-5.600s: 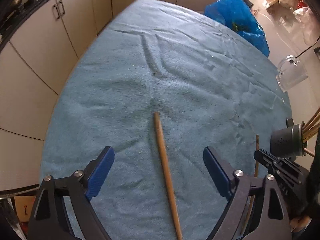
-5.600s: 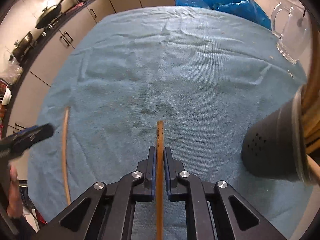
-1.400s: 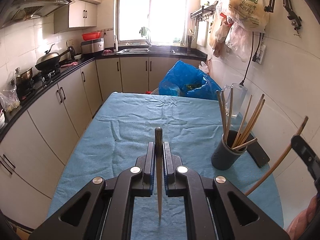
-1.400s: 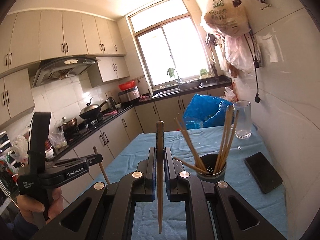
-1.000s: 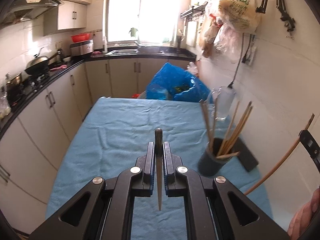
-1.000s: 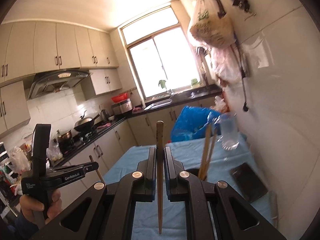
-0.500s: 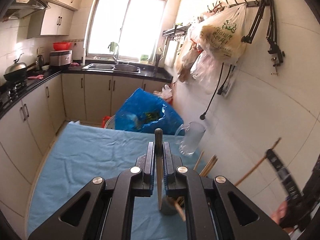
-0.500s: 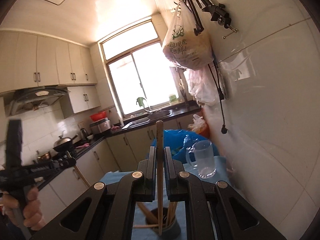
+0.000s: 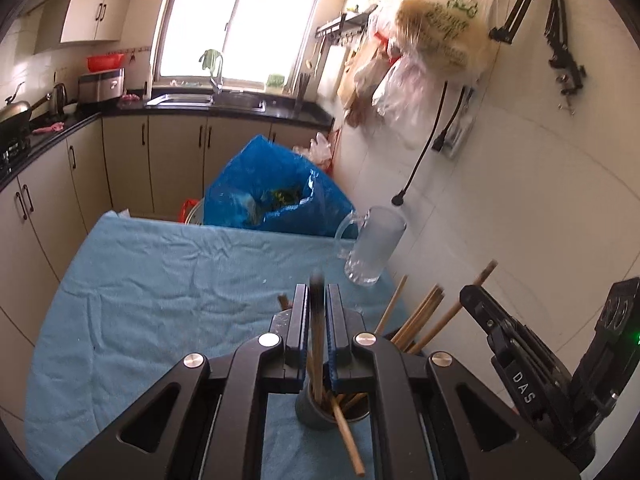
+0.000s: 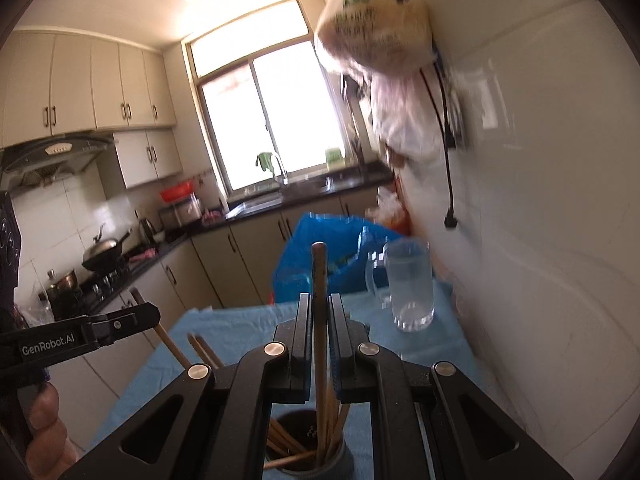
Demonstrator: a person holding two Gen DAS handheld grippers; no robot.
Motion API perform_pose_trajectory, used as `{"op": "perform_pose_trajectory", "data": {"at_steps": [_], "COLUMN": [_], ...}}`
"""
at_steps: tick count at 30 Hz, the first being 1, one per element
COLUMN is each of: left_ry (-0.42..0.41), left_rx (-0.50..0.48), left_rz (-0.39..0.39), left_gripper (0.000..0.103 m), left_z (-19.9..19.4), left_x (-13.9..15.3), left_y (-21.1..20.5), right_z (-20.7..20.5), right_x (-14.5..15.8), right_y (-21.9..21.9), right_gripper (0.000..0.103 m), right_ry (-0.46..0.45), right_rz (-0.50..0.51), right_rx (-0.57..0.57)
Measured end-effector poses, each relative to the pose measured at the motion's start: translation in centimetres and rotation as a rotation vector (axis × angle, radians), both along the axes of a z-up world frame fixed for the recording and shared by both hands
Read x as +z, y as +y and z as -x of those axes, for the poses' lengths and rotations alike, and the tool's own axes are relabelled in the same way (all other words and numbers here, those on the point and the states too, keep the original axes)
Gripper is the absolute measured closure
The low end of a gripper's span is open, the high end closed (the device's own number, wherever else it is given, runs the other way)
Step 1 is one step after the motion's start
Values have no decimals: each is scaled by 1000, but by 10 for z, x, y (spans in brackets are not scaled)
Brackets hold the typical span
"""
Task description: Organize utensils
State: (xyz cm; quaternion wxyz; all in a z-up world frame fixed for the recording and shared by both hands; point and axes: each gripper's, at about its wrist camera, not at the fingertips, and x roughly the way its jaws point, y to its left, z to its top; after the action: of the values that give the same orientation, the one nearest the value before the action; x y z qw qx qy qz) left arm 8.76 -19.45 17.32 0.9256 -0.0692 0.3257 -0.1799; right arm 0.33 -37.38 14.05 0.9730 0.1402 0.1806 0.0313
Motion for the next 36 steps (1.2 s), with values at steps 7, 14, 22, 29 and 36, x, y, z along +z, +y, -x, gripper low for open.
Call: {"op": "perform_pose_trajectory", "data": {"at_steps": [7,14,22,29,36], "left_ry": [-66,-227,-187,-46,-36], "left_rx": [46,192,188,238,216], "left_rz": [19,-76,-247,-269,-260], "left_gripper": [60,18,9,9,9], "left_z": [21,91,151,150,158], "left_x": [20,21,-43,-83,-87], "left_y": [26,78,95,107,104], "right_z": [22,91,142,155,154], "right_x": [17,30,-18,-63,-73], "right_y": [-7,-8,27,54,64], "right_gripper": [57,5,0,0,0], "right_ry": [-29,-108,64,191,215], "right_rz": [-12,43,171,253,270], "right_rx": [-3,-100,-234,-248,-226]}}
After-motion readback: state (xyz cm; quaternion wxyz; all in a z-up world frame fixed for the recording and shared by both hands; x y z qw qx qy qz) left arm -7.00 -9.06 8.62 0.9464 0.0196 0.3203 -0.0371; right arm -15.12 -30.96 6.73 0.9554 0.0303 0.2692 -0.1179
